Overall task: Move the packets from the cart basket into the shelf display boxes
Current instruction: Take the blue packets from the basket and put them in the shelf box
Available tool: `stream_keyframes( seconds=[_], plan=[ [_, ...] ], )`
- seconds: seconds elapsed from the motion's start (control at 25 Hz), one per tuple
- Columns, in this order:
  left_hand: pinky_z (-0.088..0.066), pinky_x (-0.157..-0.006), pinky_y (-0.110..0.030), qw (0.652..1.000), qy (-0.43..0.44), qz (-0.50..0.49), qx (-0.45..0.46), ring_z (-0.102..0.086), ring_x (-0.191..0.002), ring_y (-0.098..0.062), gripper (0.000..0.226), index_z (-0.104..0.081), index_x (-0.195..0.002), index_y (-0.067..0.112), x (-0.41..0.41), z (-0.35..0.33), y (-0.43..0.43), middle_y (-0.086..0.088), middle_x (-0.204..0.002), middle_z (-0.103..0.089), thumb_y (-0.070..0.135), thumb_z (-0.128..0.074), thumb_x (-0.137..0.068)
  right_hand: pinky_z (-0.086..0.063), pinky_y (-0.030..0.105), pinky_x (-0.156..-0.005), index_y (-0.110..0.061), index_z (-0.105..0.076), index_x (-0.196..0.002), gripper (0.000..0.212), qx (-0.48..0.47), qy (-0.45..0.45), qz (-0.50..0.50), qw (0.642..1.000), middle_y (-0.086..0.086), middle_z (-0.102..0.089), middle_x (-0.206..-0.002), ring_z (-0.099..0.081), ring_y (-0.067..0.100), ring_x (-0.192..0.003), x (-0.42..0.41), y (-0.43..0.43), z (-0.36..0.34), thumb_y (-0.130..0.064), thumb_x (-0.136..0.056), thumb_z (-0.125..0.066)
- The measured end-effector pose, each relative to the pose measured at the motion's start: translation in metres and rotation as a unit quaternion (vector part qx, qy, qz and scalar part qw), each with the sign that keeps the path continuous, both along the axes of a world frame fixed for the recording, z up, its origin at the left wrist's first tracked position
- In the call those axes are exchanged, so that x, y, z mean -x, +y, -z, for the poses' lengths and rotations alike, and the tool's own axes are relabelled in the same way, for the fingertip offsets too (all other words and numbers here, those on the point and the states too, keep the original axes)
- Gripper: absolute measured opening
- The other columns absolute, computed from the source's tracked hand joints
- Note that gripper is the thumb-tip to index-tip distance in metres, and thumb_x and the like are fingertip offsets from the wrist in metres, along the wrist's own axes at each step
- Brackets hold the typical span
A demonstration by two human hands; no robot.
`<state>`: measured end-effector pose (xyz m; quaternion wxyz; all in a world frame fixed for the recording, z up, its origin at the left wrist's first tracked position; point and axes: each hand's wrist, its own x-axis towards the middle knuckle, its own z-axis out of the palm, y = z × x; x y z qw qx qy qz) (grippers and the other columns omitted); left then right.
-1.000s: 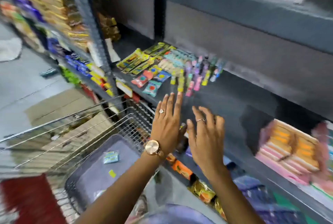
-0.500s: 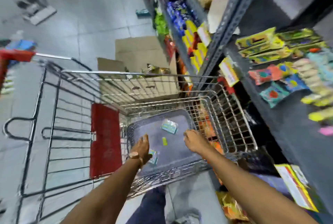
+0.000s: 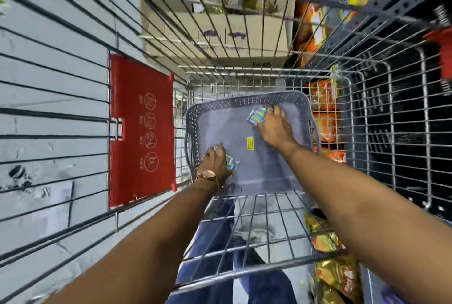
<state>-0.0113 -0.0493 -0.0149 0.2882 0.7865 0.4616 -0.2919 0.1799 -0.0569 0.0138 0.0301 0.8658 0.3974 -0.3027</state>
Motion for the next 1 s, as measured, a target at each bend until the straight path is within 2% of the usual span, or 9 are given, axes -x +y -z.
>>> stream_keyframes(
  seconds=[0.2, 0.32, 0.44, 0.52, 0.6, 0.68, 0.8, 0.92, 1.0],
  plan=[
    [-0.046, -0.098, -0.043, 0.991, -0.005, -0.129, 0.025, -0.051, -0.123, -0.041, 0.106, -0.029, -0.140, 0.004, -0.005, 0.010, 0.015, -0.024, -0.134, -0.049, 0.038, -0.087, -0.058, -0.037, 0.048, -0.103, -0.007, -0.048, -0.130, 0.047, 0.008, -0.042, 0.063, 0.997, 0.018, -0.044, -0.139, -0.040, 0.035, -0.131, 0.010, -0.011, 0.019, -0.023, -0.088, -0.060],
    [-0.050, -0.087, -0.035, 0.985, 0.004, -0.162, 0.068, -0.061, -0.111, -0.035, 0.077, -0.056, -0.117, 0.004, -0.002, 0.007, 0.031, -0.021, -0.121, -0.064, 0.035, -0.090, -0.055, -0.047, 0.044, -0.096, -0.003, -0.059, -0.116, 0.038, 0.006, 0.035, 0.165, 0.986, 0.022, -0.054, -0.129, -0.052, 0.040, -0.120, 0.010, -0.016, 0.012, -0.019, -0.083, -0.066],
    [-0.051, -0.088, -0.036, 0.966, -0.043, -0.228, 0.113, -0.065, -0.103, -0.035, 0.056, -0.061, -0.116, -0.001, -0.011, -0.012, 0.035, -0.024, -0.117, -0.066, 0.018, -0.084, -0.068, -0.049, 0.038, -0.094, -0.002, -0.060, -0.121, 0.047, 0.054, 0.138, 0.284, 0.947, 0.022, -0.059, -0.132, -0.057, 0.037, -0.120, 0.001, -0.028, -0.007, -0.019, -0.080, -0.074],
    [-0.059, -0.082, -0.044, 0.917, -0.111, -0.350, 0.160, -0.070, -0.082, -0.035, 0.032, -0.060, -0.106, 0.001, -0.023, -0.036, 0.036, -0.028, -0.099, -0.067, 0.007, -0.075, -0.078, -0.047, 0.033, -0.091, 0.000, -0.058, -0.120, 0.045, 0.056, 0.236, 0.378, 0.894, 0.016, -0.067, -0.122, -0.060, 0.031, -0.116, -0.009, -0.035, -0.027, -0.016, -0.082, -0.072],
    [-0.061, -0.053, -0.032, 0.821, -0.203, -0.479, 0.235, -0.070, -0.052, -0.021, 0.015, -0.051, -0.090, 0.009, -0.041, -0.070, 0.036, -0.017, -0.070, -0.070, -0.002, -0.061, -0.087, -0.048, 0.033, -0.075, -0.005, -0.058, -0.086, 0.009, 0.003, 0.319, 0.484, 0.815, 0.010, -0.073, -0.068, -0.066, 0.025, -0.075, -0.017, -0.040, -0.057, -0.005, -0.084, -0.066],
    [-0.055, -0.046, -0.026, 0.752, -0.282, -0.528, 0.277, -0.065, -0.042, -0.012, 0.017, -0.050, -0.087, 0.012, -0.063, -0.109, 0.028, -0.007, -0.060, -0.068, -0.005, -0.051, -0.091, -0.052, 0.029, -0.053, -0.014, -0.045, -0.067, 0.030, -0.090, 0.344, 0.549, 0.757, 0.003, -0.058, -0.039, -0.059, 0.012, -0.036, -0.025, -0.053, -0.096, 0.005, -0.084, -0.061],
    [-0.049, -0.063, -0.029, 0.724, -0.371, -0.502, 0.292, -0.058, -0.063, -0.019, 0.016, -0.054, -0.083, 0.012, -0.099, -0.176, 0.003, -0.010, -0.078, -0.060, -0.002, -0.050, -0.091, -0.049, 0.016, -0.035, -0.017, -0.052, -0.074, 0.026, -0.264, 0.368, 0.587, 0.671, -0.006, -0.062, -0.040, -0.059, 0.004, -0.036, -0.033, -0.097, -0.174, 0.006, -0.086, -0.058],
    [-0.049, -0.050, -0.019, 0.701, -0.424, -0.477, 0.320, -0.058, -0.059, -0.013, 0.020, -0.053, -0.076, 0.016, -0.120, -0.246, -0.034, -0.008, -0.076, -0.060, 0.004, -0.051, -0.091, -0.057, 0.030, -0.057, -0.019, -0.059, -0.100, 0.024, -0.405, 0.387, 0.612, 0.558, 0.004, -0.068, -0.076, -0.063, 0.018, -0.065, -0.029, -0.155, -0.247, 0.003, -0.089, -0.056],
    [-0.055, -0.057, -0.021, 0.678, -0.441, -0.460, 0.366, -0.065, -0.064, -0.015, 0.015, -0.056, -0.077, 0.015, -0.125, -0.287, -0.060, -0.008, -0.079, -0.067, 0.004, -0.058, -0.088, -0.058, 0.034, -0.061, -0.017, -0.056, -0.102, 0.021, -0.469, 0.378, 0.620, 0.503, 0.007, -0.063, -0.081, -0.062, 0.022, -0.068, -0.020, -0.193, -0.285, 0.000, -0.090, -0.055]
  ],
)
